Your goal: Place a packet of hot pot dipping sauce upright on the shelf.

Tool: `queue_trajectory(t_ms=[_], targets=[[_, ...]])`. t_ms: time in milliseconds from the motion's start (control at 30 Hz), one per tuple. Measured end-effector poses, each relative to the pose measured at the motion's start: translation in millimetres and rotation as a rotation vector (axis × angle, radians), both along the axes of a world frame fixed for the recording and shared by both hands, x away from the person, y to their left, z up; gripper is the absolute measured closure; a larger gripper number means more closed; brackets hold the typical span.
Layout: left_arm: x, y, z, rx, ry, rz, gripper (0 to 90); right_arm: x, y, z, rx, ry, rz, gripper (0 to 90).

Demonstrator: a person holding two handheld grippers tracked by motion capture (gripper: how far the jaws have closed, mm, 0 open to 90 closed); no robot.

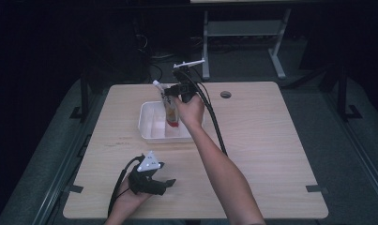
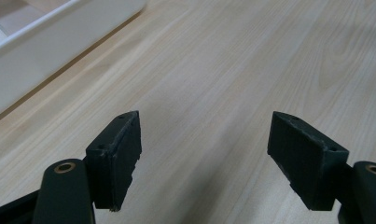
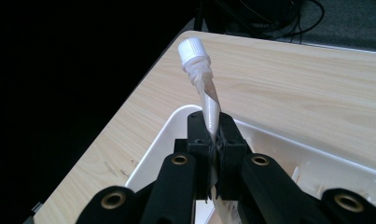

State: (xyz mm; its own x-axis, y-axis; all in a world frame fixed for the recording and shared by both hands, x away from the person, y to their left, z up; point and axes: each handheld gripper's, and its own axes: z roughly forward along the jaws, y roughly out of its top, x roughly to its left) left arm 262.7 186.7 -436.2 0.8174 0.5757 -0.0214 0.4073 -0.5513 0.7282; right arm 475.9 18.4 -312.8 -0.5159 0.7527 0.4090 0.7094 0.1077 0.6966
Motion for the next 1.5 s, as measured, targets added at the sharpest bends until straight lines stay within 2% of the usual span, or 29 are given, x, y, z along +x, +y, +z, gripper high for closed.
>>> queue_trajectory(t_ms=[267, 600, 833, 900, 1000, 1500], targets=[[0.1, 0.3, 0.0, 0.002, -0.002, 0.001, 25.6, 2.2, 4.0, -6.0, 0.004, 0.013, -0.008, 85.7], [0.2, 0.1, -0.5, 0.0, -0.002, 0.003, 25.5, 4.5, 4.4, -22.9, -0.012, 0.036, -0.005, 85.1], [0.4, 0.3, -0.6, -0.004, -0.002, 0.008, 25.6, 4.4, 4.4, -29.2, -0.024, 0.043, 0.003, 84.4], [0.5, 0.4, -0.7, -0.005, -0.001, 0.008, 25.6, 3.6, 5.2, -31.4, -0.037, 0.043, 0.015, 84.0], [0.7, 0.2, -0.9, -0.004, -0.001, 0.008, 25.5, 1.8, 4.8, -34.3, -0.018, 0.052, 0.038, 82.1], [0.9, 0.2, -1.3, -0.001, -0.001, 0.009, 25.6, -5.1, 4.4, -35.1, -0.034, 0.058, 0.107, 77.3]])
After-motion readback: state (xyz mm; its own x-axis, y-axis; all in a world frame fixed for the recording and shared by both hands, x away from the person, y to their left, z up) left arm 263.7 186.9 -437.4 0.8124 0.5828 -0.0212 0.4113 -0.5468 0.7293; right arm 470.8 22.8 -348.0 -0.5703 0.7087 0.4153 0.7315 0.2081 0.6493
